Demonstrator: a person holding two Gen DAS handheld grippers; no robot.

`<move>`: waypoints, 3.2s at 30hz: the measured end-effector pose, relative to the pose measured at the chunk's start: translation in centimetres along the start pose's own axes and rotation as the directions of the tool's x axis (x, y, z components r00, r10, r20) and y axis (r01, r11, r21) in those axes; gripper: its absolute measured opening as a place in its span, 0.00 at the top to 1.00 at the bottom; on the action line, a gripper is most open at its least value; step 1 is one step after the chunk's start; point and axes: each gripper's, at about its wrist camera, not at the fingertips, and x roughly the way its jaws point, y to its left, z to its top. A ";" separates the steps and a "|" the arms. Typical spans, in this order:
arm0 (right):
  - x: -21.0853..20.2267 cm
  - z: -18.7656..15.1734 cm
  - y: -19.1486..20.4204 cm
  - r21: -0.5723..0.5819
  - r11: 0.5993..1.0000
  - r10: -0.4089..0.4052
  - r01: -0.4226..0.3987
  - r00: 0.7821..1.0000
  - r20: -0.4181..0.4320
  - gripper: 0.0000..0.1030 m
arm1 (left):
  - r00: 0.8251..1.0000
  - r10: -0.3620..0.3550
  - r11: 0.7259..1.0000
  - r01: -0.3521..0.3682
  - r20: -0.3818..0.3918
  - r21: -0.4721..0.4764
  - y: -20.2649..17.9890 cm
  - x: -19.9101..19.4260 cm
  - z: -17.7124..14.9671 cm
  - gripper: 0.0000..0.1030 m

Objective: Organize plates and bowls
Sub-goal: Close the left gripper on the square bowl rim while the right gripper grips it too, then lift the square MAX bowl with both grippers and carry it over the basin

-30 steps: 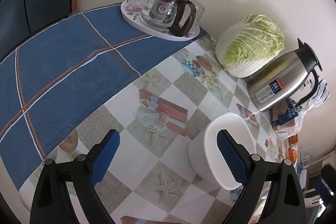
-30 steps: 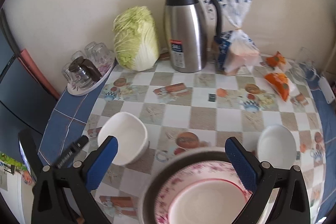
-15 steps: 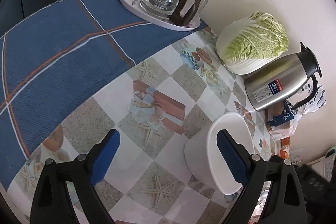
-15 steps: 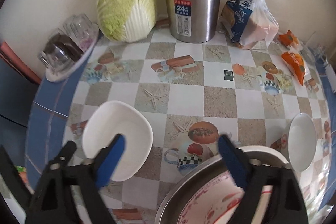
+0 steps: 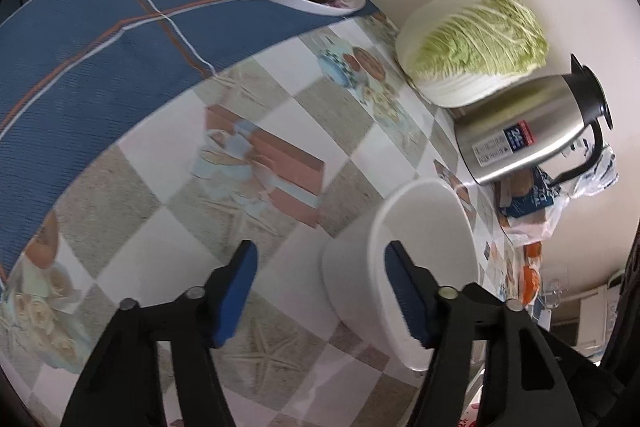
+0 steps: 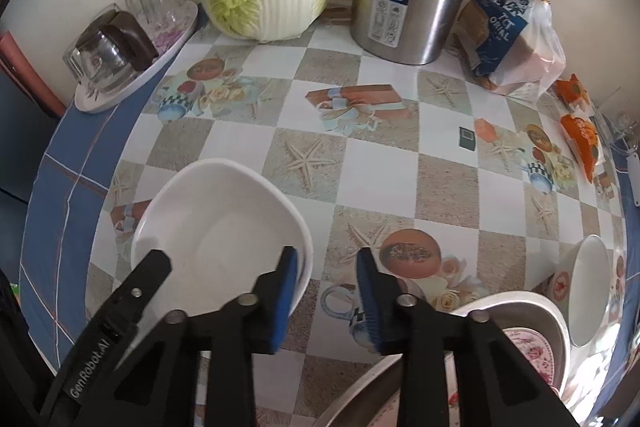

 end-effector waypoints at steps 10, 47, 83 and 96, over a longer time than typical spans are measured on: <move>1.3 -0.3 1.2 -0.036 0.999 0.009 -0.009 1.000 -0.010 0.88 | 0.996 -0.057 0.998 0.054 -0.064 -0.037 -0.4 2.0 -0.7 0.62; -7.0 -3.9 -0.4 0.012 0.990 0.135 -0.138 0.984 0.118 0.87 | 0.993 -0.121 0.986 0.120 0.001 0.114 -3.4 -6.2 -1.8 0.73; -16.4 -14.9 -14.3 0.196 0.938 0.197 -0.287 0.904 0.380 0.86 | 0.988 -0.146 0.853 0.099 0.052 0.513 -15.4 -13.6 -13.4 0.72; -14.7 -16.1 -19.5 0.282 0.892 0.244 -0.353 0.902 0.356 0.86 | 0.997 -0.075 0.807 0.060 0.002 0.587 -18.4 -11.1 -16.1 0.72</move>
